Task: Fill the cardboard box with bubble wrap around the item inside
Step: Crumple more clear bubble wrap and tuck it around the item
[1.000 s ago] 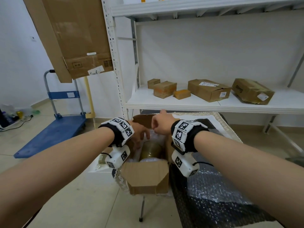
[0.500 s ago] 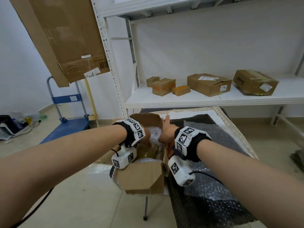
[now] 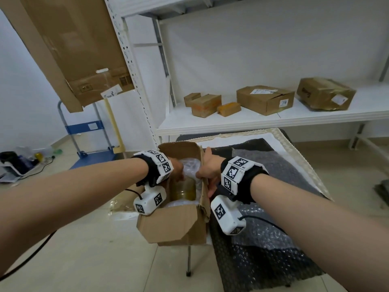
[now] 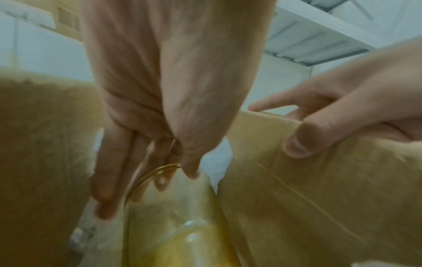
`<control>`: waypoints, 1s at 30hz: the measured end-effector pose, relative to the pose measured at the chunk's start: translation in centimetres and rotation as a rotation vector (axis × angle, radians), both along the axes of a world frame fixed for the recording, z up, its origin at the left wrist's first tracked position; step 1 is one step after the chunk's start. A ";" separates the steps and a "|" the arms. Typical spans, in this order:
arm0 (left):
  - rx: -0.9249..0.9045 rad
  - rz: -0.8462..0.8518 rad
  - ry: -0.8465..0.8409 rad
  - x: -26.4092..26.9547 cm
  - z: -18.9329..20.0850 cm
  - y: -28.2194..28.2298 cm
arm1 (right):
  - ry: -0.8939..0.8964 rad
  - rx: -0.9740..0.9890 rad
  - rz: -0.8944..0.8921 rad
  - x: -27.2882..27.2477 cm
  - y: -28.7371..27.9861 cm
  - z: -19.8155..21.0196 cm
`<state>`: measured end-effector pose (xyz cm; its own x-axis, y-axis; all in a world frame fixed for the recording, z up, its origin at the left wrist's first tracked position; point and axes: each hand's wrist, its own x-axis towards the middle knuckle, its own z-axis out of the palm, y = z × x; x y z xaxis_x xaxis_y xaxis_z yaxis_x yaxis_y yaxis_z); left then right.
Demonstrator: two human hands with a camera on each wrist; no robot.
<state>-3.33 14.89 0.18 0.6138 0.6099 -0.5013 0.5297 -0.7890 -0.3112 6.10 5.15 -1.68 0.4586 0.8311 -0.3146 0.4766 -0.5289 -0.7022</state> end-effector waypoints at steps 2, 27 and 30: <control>0.222 -0.147 -0.118 0.7 1.4 -0.3 | 0.016 -0.016 0.003 0.4 -0.2 0.1; 0.083 -0.163 0.052 -1.5 3.4 2.7 | -0.069 0.011 0.030 0.1 -1.5 -0.4; 0.099 -0.151 0.324 -2.2 2.2 2.3 | -0.083 0.009 0.039 -0.4 -1.6 -0.2</control>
